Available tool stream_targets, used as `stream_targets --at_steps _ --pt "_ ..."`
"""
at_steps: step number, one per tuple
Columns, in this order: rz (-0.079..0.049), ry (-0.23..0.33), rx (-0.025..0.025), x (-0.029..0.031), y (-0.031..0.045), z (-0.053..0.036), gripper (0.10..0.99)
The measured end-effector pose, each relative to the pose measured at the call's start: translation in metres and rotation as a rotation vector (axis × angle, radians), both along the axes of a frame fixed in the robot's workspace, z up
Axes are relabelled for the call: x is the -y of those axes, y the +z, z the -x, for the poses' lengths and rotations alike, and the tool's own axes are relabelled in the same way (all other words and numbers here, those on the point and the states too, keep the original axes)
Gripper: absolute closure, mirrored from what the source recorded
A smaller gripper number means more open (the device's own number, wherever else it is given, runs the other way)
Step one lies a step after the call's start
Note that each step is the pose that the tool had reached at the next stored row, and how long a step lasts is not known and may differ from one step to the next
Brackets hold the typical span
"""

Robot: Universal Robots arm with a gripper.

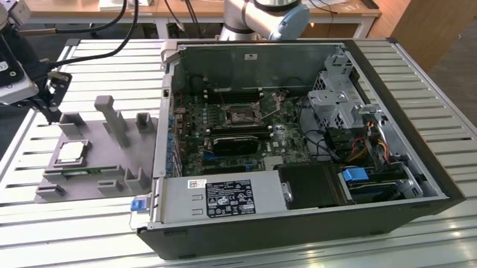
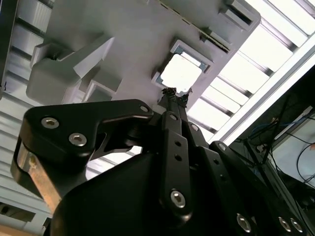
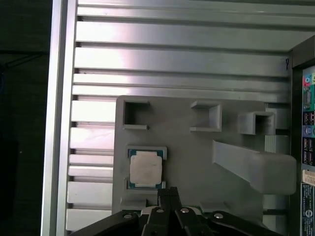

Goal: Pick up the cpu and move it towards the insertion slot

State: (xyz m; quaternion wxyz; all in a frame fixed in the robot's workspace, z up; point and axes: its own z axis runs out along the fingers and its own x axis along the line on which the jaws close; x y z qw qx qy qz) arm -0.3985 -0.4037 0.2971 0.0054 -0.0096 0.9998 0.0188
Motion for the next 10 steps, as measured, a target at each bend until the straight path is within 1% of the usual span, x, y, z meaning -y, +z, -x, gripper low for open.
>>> stream_targets --at_steps 10 --pt "0.000 0.000 0.0000 0.0000 -0.0183 0.0061 0.984"
